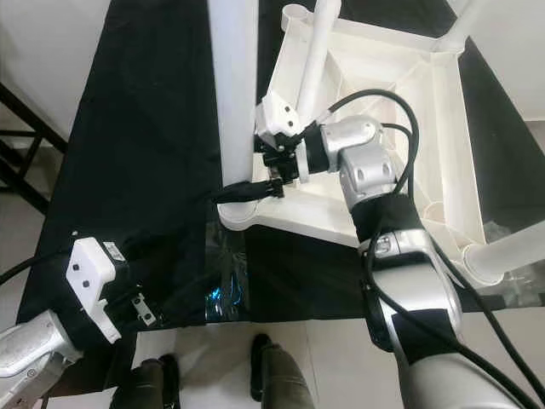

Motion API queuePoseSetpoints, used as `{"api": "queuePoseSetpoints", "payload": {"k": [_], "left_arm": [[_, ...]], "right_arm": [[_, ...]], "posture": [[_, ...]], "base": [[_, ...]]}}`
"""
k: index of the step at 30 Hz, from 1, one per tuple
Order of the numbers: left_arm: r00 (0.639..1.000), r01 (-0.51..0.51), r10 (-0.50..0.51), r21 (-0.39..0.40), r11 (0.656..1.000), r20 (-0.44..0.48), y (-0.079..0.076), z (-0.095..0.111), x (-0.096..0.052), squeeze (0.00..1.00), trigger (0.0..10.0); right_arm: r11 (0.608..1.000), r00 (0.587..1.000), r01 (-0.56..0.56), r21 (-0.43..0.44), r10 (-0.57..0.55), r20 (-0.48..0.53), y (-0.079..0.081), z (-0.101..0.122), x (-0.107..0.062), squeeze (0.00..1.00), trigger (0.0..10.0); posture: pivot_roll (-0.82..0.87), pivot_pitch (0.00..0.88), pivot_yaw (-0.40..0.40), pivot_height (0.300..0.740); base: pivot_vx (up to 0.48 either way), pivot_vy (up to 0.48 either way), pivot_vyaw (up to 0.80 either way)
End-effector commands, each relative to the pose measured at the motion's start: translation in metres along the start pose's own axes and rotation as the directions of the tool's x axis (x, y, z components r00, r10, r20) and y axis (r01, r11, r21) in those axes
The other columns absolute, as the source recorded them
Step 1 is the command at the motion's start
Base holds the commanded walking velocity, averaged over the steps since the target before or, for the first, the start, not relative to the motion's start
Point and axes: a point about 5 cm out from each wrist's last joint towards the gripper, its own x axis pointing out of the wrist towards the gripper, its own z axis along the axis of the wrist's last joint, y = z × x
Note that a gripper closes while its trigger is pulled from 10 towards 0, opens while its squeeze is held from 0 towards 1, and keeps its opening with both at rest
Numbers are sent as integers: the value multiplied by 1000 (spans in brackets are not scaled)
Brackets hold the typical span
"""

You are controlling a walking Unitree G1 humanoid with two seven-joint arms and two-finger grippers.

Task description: Building children table

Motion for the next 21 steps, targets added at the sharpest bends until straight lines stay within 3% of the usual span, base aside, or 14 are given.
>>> {"api": "queuePoseSetpoints", "payload": {"k": [1,2,12,16,18,19,20,21], "left_arm": [[1000,11,-11,-5,1000,-10,-4,0,-2,0,10000],[1000,10,-10,-4,1000,-10,-4,0,-2,0,10000],[1000,6,-6,-3,1000,-4,-3,1,-1,0,10000],[1000,7,-7,-5,1000,-3,-3,0,-1,0,10000],[1000,6,-6,-5,1000,-4,-3,-1,-2,0,10000],[1000,6,-6,-5,1000,-4,-3,-1,-2,0,10000],[1000,4,-4,-5,1000,-5,-2,-1,-3,0,10000],[1000,3,-3,-5,1000,-8,0,-2,-3,0,10000]], "right_arm": [[1000,1000,3,2,-3,-16,-1,-3,-5,0,980],[1000,1000,4,8,-4,-16,-2,-3,-7,0,0],[999,999,23,24,-24,40,3,-14,-8,0,0],[992,991,121,21,-121,50,16,-30,6,0,0],[942,945,319,104,-324,38,45,-54,39,0,0],[942,945,319,104,-324,38,45,-54,39,0,0],[843,856,514,156,-516,-35,60,-67,60,0,0],[698,728,684,213,-673,-134,86,-79,75,0,0]], "posture": [[175,315,-94,740],[175,314,-95,740],[162,308,-97,740],[132,303,-119,740],[128,304,-120,740],[128,304,-120,740],[119,309,-110,740],[109,304,-100,740]], "base": [[0,0,0],[0,0,0],[0,0,0],[0,0,0],[0,0,0],[0,0,0],[0,0,0],[0,0,0]]}}
